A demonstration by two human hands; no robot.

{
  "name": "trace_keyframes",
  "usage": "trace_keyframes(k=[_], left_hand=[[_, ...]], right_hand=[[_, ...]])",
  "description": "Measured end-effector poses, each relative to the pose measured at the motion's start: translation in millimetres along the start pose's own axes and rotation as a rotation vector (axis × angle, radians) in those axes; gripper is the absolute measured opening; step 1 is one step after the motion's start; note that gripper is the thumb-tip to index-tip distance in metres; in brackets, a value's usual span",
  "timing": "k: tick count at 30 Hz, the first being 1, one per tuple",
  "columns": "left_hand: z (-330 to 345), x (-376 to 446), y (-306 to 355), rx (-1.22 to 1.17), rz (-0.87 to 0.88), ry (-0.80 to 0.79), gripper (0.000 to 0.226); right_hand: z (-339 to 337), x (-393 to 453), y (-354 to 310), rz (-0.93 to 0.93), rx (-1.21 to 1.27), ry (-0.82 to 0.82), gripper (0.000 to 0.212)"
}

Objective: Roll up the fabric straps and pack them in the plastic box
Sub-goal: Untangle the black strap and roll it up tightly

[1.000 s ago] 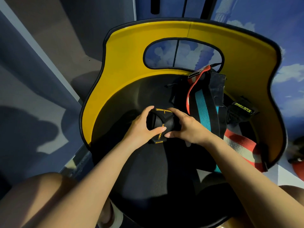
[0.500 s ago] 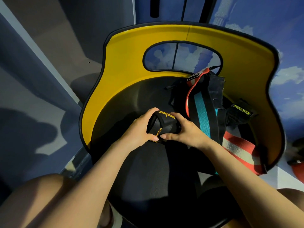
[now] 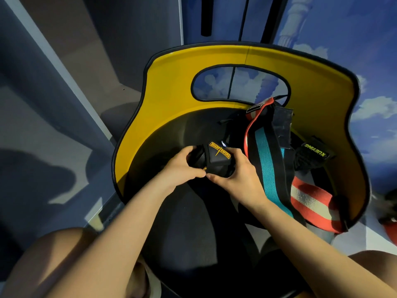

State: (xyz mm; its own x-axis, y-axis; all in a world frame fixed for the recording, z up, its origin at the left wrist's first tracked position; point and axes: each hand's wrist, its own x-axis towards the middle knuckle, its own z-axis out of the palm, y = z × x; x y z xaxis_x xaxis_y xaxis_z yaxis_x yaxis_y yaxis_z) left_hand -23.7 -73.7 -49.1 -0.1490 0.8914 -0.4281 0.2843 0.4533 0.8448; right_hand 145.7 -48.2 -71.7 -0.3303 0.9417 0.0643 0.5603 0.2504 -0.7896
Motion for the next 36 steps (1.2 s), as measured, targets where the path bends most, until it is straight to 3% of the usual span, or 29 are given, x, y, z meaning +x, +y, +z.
trace_keyframes(k=[4, 6, 8, 13, 15, 17, 18, 20, 22, 25, 30, 36], left_hand=[[-5.5, -13.6, 12.1, -0.478, -0.008, -0.188, 0.066], [-7.9, -19.2, 13.9, -0.519, 0.008, -0.190, 0.062], [-8.7, -21.1, 12.2, -0.499, -0.003, -0.126, 0.078], [-20.8, -21.3, 4.8, -0.332, 0.029, 0.067, 0.089], [-28.2, -21.9, 2.5, -0.237, 0.067, 0.101, 0.090], [-33.1, -26.8, 2.3, -0.120, 0.106, 0.108, 0.089], [-35.1, -30.1, 2.2, -0.064, 0.130, 0.097, 0.088], [-38.8, -35.4, 2.5, 0.059, 0.164, 0.073, 0.089], [-44.6, -38.2, 4.5, 0.175, 0.204, 0.084, 0.089], [-58.1, -37.7, 8.4, 0.376, 0.258, 0.137, 0.091], [-83.8, -24.5, 7.6, 0.578, 0.249, 0.203, 0.090], [-92.2, -7.9, -10.4, 0.718, 0.189, 0.276, 0.086]], right_hand=[[3.8, -8.1, -10.9, -0.132, -0.106, 0.089, 0.078], [8.4, -12.7, -15.1, -0.199, -0.152, 0.113, 0.078], [12.6, -16.7, -17.6, -0.257, -0.203, 0.127, 0.078], [7.0, -24.0, -30.8, -0.258, -0.089, -0.094, 0.083], [-3.0, -22.6, -36.2, -0.178, 0.099, -0.062, 0.069], [-12.6, -15.8, -38.0, -0.120, 0.278, 0.073, 0.053], [-16.4, -10.7, -37.2, -0.092, 0.338, 0.103, 0.052], [-19.3, -1.8, -35.0, -0.044, 0.405, 0.009, 0.065], [-13.4, 3.3, -33.2, -0.035, 0.404, -0.183, 0.075], [8.5, 5.0, -37.1, -0.057, 0.342, -0.339, 0.070], [43.1, 28.7, -58.7, -0.087, 0.287, -0.286, 0.058], [74.1, 60.1, -60.8, -0.048, 0.260, -0.405, 0.064]])
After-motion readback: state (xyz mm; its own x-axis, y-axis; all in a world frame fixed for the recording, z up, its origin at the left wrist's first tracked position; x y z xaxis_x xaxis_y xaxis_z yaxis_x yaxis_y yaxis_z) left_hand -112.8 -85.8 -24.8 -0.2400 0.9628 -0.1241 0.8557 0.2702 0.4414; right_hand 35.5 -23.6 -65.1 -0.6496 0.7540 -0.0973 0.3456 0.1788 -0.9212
